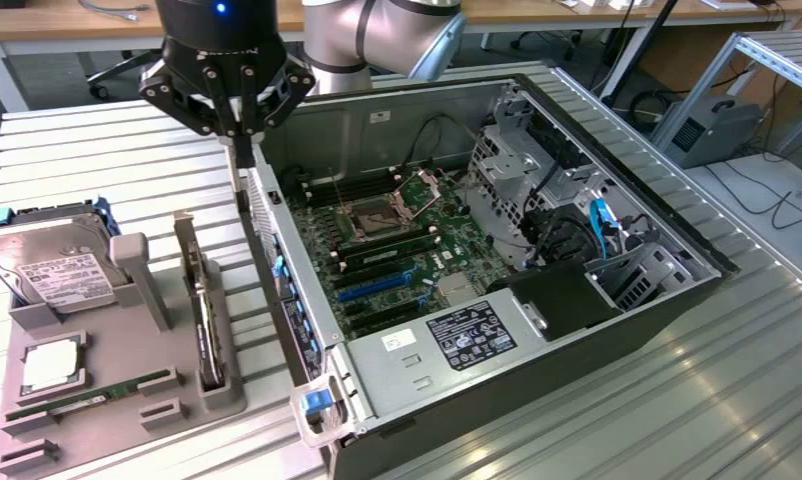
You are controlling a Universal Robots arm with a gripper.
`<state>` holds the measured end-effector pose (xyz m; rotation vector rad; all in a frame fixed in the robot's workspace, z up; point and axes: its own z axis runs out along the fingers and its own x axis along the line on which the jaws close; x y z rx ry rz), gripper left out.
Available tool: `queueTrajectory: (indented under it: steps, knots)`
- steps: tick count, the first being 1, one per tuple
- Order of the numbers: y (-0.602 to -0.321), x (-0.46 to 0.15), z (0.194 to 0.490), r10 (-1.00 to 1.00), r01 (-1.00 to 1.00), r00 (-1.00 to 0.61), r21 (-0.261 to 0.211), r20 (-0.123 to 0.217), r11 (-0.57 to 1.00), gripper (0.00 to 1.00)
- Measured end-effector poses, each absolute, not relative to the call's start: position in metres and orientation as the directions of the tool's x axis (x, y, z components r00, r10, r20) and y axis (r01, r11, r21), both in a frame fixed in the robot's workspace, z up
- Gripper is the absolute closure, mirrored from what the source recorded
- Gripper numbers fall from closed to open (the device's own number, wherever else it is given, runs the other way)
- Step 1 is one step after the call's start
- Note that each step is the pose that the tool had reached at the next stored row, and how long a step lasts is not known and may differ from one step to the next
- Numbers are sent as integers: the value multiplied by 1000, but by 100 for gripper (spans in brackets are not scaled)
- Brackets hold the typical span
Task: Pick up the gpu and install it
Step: 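Reach for the gpu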
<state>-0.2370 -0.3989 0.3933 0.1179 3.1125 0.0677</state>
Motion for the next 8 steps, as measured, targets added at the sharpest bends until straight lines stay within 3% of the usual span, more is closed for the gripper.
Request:
queueTrajectory:
  steps: [8]
  knots:
    - [-399, -240, 393, 76, 75, -997, 44, -24, 996, 89]
